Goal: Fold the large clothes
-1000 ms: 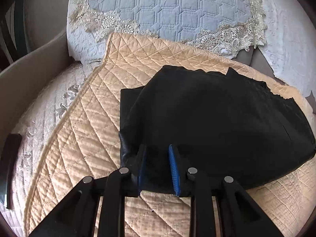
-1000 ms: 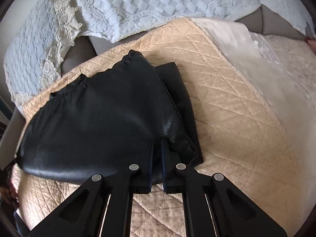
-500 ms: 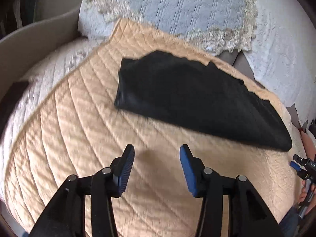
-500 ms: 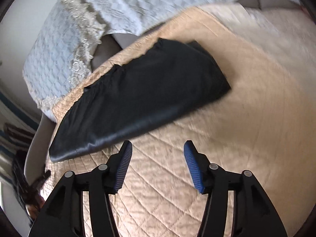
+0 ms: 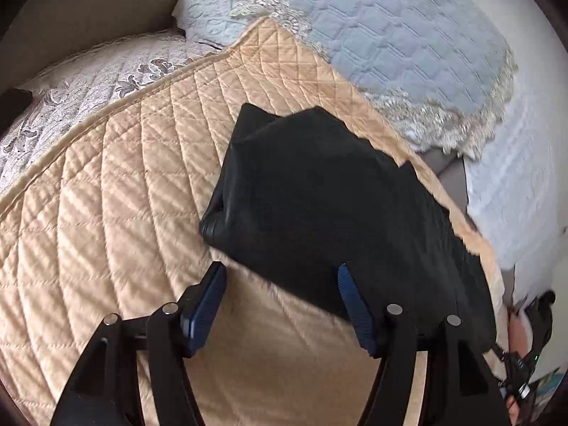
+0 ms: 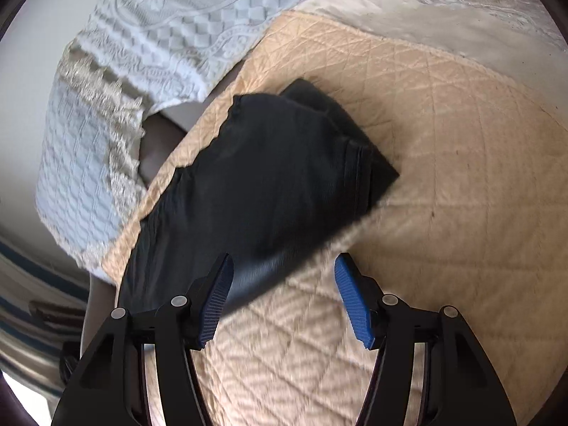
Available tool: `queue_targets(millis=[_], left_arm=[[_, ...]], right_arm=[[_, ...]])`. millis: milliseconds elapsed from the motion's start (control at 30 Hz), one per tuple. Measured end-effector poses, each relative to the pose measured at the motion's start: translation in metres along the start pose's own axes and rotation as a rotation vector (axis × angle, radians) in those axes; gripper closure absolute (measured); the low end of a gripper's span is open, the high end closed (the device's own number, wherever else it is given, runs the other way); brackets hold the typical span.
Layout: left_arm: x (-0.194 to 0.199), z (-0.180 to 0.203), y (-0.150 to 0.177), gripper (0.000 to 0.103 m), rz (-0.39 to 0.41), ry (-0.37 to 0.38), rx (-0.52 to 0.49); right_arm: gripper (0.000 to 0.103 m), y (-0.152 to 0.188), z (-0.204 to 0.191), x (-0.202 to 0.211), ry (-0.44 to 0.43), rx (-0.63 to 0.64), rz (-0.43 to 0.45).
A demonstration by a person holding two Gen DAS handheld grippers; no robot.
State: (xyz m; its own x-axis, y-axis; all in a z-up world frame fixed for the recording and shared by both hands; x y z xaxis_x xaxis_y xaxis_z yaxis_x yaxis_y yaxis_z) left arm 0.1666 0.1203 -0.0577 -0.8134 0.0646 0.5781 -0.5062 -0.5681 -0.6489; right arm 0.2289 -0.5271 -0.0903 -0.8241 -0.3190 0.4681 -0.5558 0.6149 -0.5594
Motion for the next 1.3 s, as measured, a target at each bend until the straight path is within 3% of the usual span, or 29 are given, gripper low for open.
queue_targets(millis=[133, 400, 467, 533, 667, 933, 1133, 1300], left_arm=[[-0.011, -0.002, -0.005, 0.035, 0.029, -0.021, 0.029], [-0.024, 0.003, -0.01, 0.035, 0.062, -0.092, -0.009], [-0.026, 0.005, -0.011, 0.044, 0.069, -0.136, -0.028], [-0.028, 0.008, -0.012, 0.06, 0.076, -0.181, -0.053], [-0.026, 0.014, -0.021, 0.08, 0.071, -0.194, -0.092], [0.035, 0.015, -0.021, 0.085, 0.088, -0.121, -0.12], [0.102, -0.009, 0.017, 0.085, 0.058, -0.085, -0.136], [0.116, -0.028, 0.048, 0.085, 0.015, -0.088, -0.163]], right_arm=[[0.042, -0.009, 0.003, -0.01, 0.02, -0.035, 0.026], [0.043, -0.016, 0.007, -0.019, 0.076, -0.089, 0.068], [0.045, -0.017, 0.007, -0.022, 0.105, -0.102, 0.072], [0.071, -0.018, 0.007, -0.023, 0.181, -0.093, 0.075], [0.086, -0.021, 0.008, -0.013, 0.171, -0.106, 0.071], [0.088, -0.002, 0.004, 0.057, 0.124, -0.086, 0.06], [0.088, 0.039, 0.025, 0.12, 0.148, -0.106, 0.016], [0.087, 0.053, 0.042, 0.128, 0.172, -0.113, -0.013]])
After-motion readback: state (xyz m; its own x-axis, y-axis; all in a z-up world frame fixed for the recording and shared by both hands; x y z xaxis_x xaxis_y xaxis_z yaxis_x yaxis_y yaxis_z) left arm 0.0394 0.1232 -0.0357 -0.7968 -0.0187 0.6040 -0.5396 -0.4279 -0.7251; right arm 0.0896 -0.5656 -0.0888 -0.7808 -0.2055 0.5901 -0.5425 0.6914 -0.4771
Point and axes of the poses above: each gripper's, at about its wrist camera, not at the fingertips, and x roughly against the way its jaws point, z to its right, y to its underside, the point moved 1 cm from there along -x, roughly the way its jaws point, and after that the axes turned 12 degrees about z, right-handed, at the moved point
